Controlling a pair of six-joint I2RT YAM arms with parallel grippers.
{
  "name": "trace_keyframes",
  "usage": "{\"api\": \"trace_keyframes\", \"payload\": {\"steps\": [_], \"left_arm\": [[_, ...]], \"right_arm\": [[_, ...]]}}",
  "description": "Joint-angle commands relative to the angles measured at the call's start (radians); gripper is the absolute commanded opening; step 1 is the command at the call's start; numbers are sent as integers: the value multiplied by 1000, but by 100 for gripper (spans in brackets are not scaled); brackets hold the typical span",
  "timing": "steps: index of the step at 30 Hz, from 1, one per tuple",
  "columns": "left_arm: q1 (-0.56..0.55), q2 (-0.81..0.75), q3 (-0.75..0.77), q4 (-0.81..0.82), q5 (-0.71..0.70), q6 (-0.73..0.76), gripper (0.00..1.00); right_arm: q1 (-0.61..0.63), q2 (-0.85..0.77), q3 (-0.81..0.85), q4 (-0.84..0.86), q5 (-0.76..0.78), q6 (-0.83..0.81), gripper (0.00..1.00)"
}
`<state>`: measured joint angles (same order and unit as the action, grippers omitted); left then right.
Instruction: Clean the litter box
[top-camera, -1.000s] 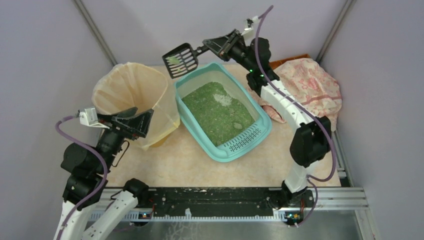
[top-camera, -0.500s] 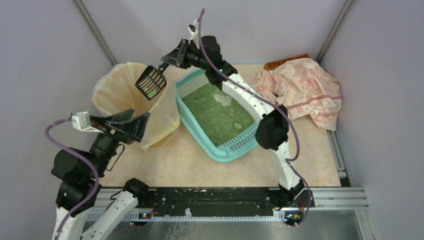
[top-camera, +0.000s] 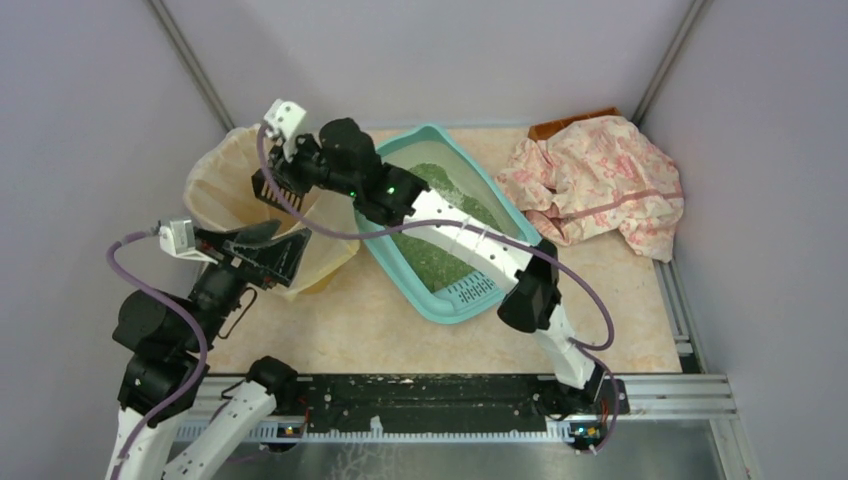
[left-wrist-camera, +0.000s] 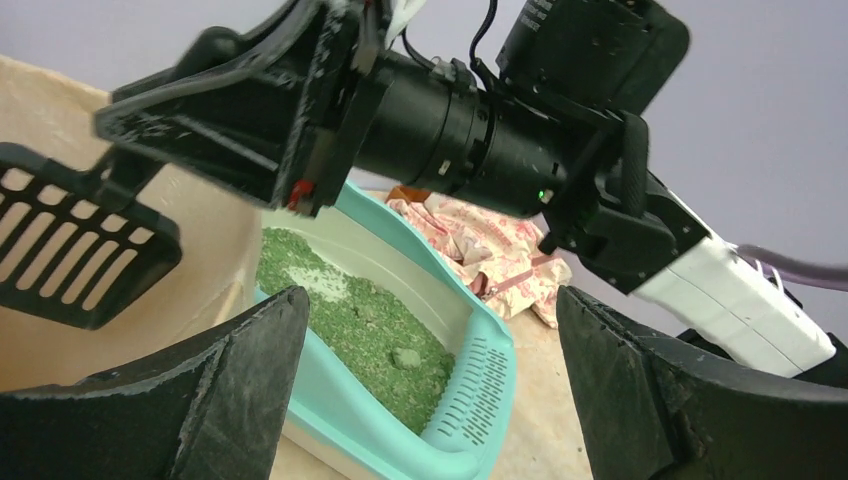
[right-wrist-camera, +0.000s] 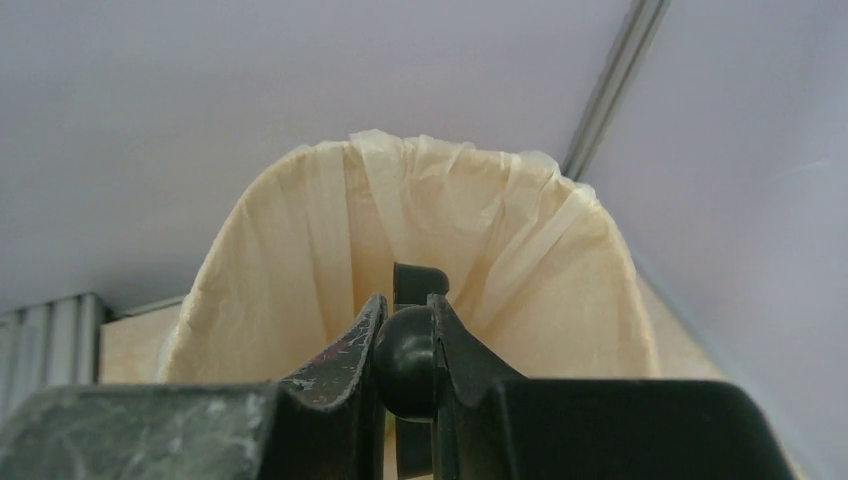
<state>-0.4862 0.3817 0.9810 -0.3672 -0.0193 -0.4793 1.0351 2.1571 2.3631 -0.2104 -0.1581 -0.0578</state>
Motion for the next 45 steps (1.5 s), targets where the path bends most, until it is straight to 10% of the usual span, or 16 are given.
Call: {"api": "trace_keyframes", "payload": {"steps": [1,10,21,30,45], "left_arm": [[2,10,0,36,56,-7,98],[3,0,0,42,69,0,98],[2,-29,-43,84,81,1,98],[1,4,-110,145,110,-11,98],[2,75,-193,175,148,-55,99]], "right_arm": [[77,-83,17,60,205,-320,0],[-57,-113,65,160,-53,49,0],[-596,-441,-617,1023,-242,971,0],[-795,-784,-1066,630,-162,591,0],[-493,-816,-1202,151,353,1,0]]}}
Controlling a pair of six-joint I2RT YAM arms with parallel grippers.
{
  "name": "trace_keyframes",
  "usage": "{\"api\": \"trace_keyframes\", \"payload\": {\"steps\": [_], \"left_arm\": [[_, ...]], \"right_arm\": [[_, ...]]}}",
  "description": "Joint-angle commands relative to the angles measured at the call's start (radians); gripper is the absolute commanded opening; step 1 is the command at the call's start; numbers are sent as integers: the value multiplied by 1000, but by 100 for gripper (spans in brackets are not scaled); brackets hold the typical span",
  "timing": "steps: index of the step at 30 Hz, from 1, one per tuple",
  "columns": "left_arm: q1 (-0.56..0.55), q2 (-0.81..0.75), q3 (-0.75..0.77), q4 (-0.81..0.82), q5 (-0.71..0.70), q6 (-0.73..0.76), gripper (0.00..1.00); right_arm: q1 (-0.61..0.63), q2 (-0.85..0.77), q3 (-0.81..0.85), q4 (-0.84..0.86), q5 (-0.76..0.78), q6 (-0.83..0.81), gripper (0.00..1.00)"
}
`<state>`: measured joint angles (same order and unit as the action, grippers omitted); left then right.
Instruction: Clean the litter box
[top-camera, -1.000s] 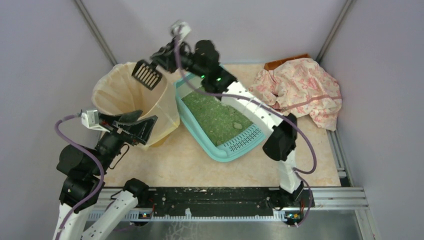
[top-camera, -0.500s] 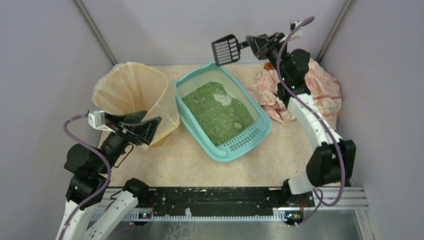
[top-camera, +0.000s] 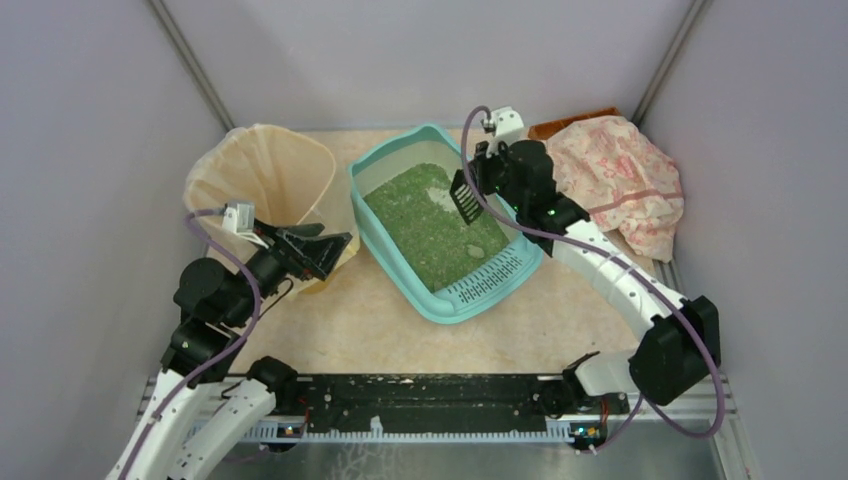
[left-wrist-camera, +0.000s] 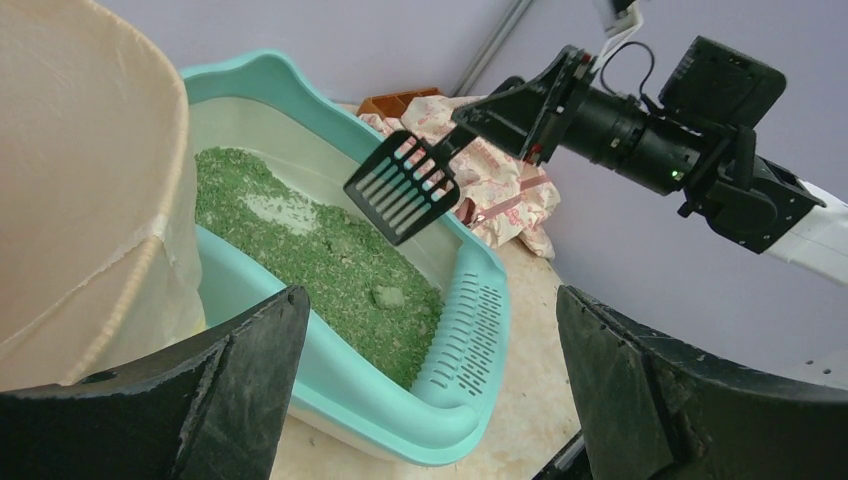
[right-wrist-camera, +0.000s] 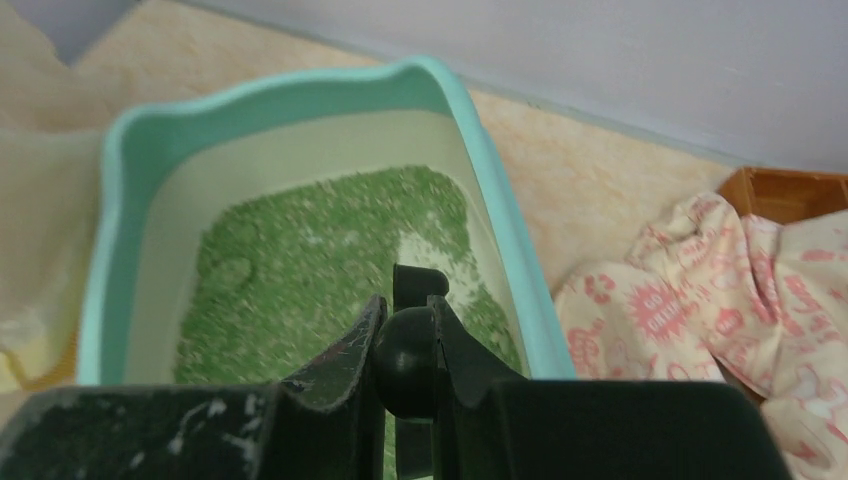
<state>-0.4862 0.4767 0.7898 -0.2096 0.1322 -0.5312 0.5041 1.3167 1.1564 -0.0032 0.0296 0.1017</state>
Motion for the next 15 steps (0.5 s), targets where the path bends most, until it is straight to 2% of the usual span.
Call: {"api": "trace_keyframes", "payload": {"steps": [1,5,15], "left_arm": [[2,-24,-2,15,-9,3,98],[2,-30,1,1,-18,16,98],[2,-36,13,-31,-27,20,98]], "right_arm": [[46,32,-2,-54,181,-171,0],[69,72,-10,-45,253,-225,0],[76,187,-65,70,225,-191,0]]}}
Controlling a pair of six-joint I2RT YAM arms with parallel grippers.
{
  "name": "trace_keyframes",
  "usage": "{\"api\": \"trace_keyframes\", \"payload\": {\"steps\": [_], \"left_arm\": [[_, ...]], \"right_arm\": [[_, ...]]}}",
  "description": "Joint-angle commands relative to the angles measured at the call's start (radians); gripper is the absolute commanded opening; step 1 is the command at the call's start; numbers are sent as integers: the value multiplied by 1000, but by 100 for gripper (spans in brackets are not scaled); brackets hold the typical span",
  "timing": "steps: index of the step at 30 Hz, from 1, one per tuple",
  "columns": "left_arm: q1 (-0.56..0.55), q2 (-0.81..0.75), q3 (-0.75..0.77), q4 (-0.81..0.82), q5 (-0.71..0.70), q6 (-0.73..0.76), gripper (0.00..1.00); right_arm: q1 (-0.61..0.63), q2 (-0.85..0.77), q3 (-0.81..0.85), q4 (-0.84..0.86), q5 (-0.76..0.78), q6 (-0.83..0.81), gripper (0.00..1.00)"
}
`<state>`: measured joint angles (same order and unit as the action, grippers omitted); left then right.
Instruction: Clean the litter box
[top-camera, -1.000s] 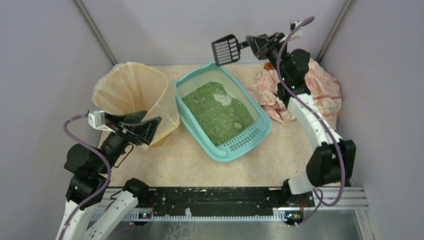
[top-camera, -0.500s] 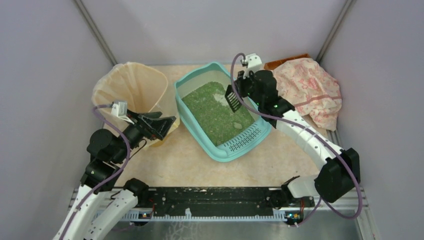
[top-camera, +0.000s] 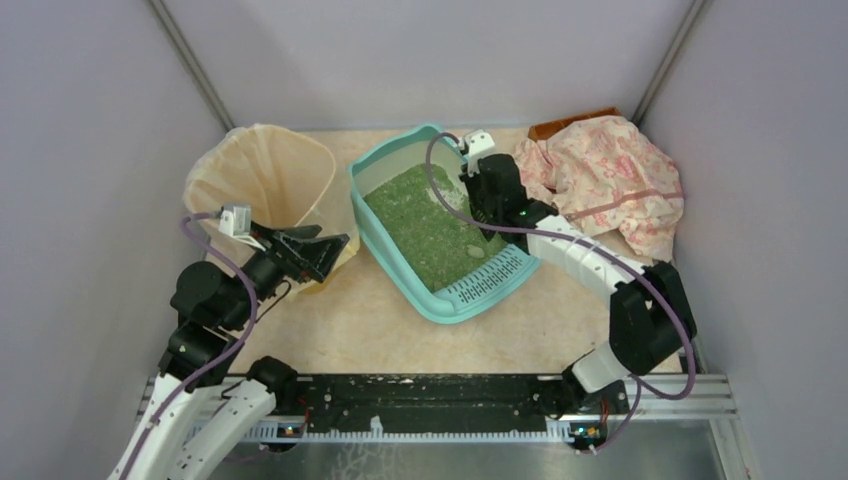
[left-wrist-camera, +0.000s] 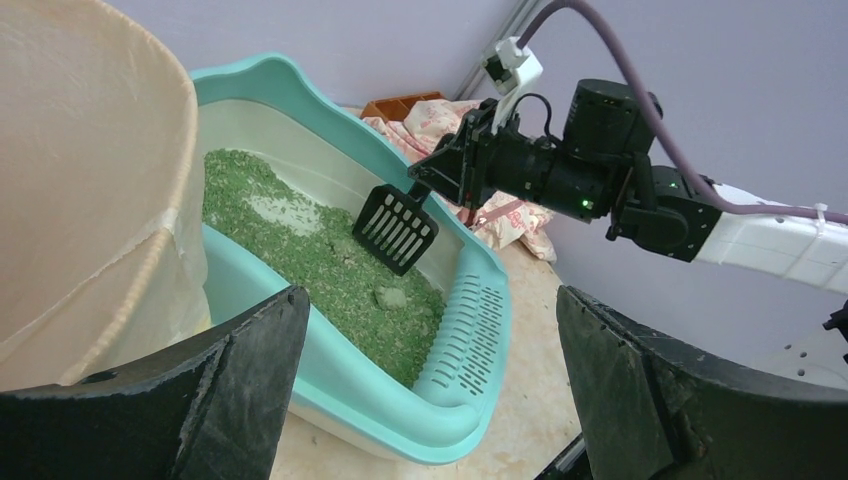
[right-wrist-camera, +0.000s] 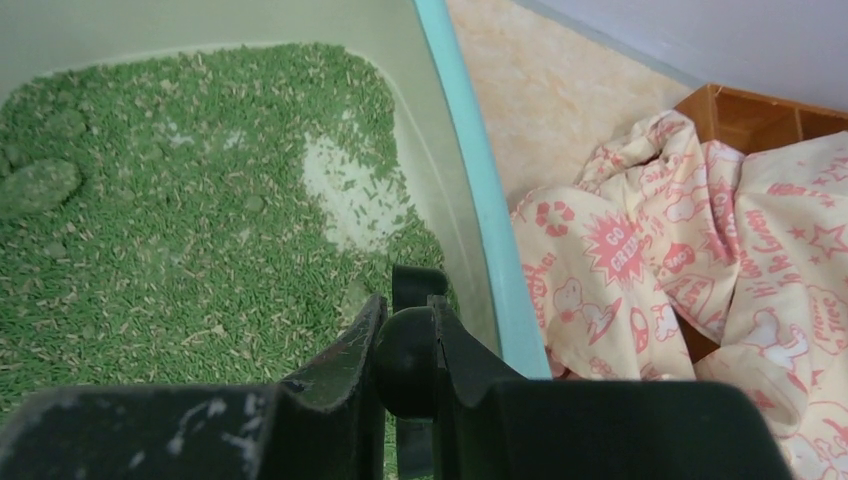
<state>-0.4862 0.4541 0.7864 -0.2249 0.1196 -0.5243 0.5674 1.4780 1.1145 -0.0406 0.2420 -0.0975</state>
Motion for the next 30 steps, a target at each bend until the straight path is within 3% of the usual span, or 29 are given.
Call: {"api": "trace_keyframes", "payload": {"steps": [1,12,19,30], "left_arm": [[2,-16,19,-22,-18,16,98],[1,-11,28,-51,-23,24,98],[3,-22,20,-62,-29,30,98],[2,-65,11,-70,-44,31,98]], "right_arm": [[12,32,-34,120,9,22,0],[-16,49,-104,260,-87,169,0],[-151,23,-184,396,-322,384,0],[-159,135,-86,354,-389,396,0]]}}
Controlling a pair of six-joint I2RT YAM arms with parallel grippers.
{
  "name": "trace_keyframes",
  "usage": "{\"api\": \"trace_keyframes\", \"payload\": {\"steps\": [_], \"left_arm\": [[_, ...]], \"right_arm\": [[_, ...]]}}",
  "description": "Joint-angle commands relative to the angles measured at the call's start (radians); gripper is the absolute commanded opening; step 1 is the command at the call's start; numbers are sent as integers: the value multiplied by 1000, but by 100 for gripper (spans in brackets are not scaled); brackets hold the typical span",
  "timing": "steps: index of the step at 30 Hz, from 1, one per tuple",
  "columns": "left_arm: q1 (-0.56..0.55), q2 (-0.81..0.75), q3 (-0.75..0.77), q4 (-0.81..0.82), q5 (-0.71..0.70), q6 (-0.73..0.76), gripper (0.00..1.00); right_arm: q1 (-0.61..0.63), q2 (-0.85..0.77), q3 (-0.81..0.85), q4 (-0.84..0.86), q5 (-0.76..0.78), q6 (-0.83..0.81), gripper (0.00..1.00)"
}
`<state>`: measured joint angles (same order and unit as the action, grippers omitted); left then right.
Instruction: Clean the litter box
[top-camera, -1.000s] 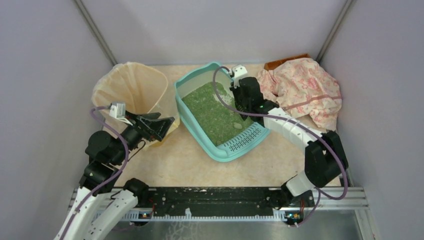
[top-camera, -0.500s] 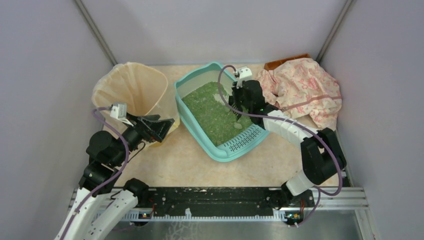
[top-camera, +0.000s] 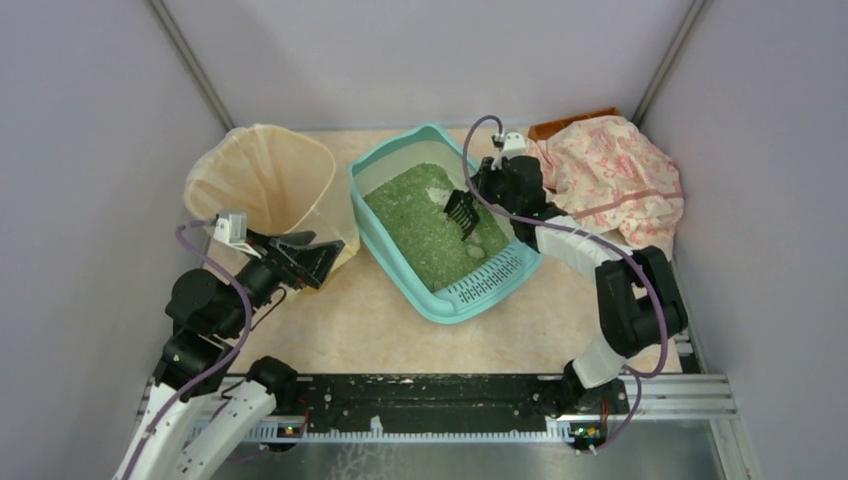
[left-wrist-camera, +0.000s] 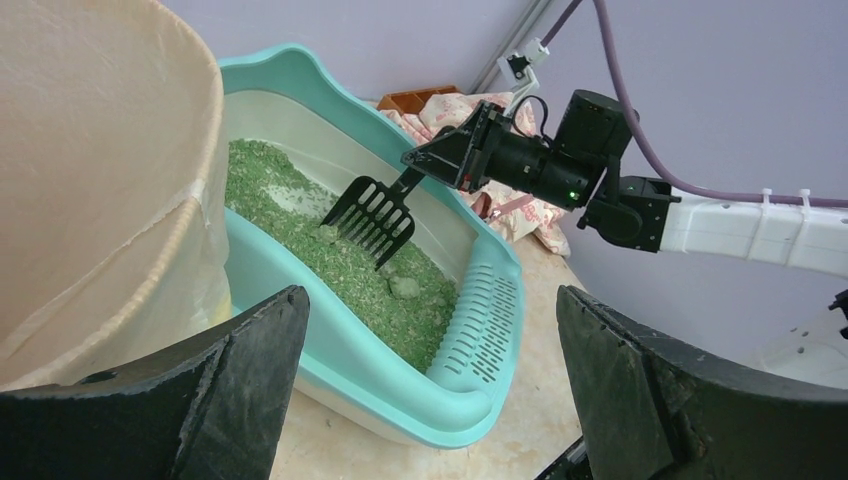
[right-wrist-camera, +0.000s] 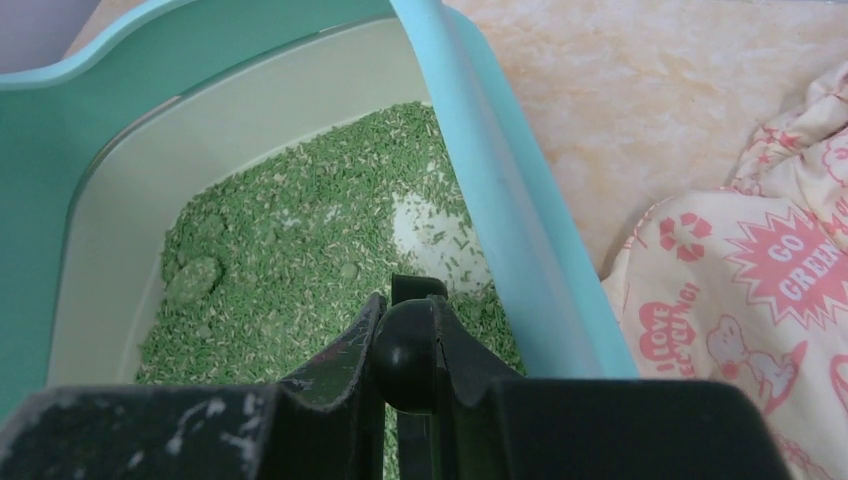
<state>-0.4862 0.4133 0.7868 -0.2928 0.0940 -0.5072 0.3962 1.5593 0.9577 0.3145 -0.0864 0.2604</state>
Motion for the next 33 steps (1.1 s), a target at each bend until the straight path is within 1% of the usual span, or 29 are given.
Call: {"api": "trace_keyframes", "payload": {"steps": [1,6,12,17,24,27,31,33], "left_arm": [[2,-28,13,-9,-24,18,98],[2,-34,18,-26,-46,29,98],[3,-34,13,-29,-56,29,99],[2,-30,14,-29,-51,21,99],[1,-10,-35,3,-24,8,99],[2,-2,-49,35,-4,-13,98],[2,15,-39,44,1,-14,98],[3,19,-34,48,5,-14,98]], "right_arm": [[12,67,94,-13,-55,33,0],[12,160,220,-71,-37,1,0],[13,248,270,-52,-65,32,0],[13,294,217,31,-148,146,0],[33,263,101,128,-221,277,0],[68,259,80,140,-219,291,0],[163,261,42,199,-196,324,0],[189,275,39,227,-197,345,0]]}}
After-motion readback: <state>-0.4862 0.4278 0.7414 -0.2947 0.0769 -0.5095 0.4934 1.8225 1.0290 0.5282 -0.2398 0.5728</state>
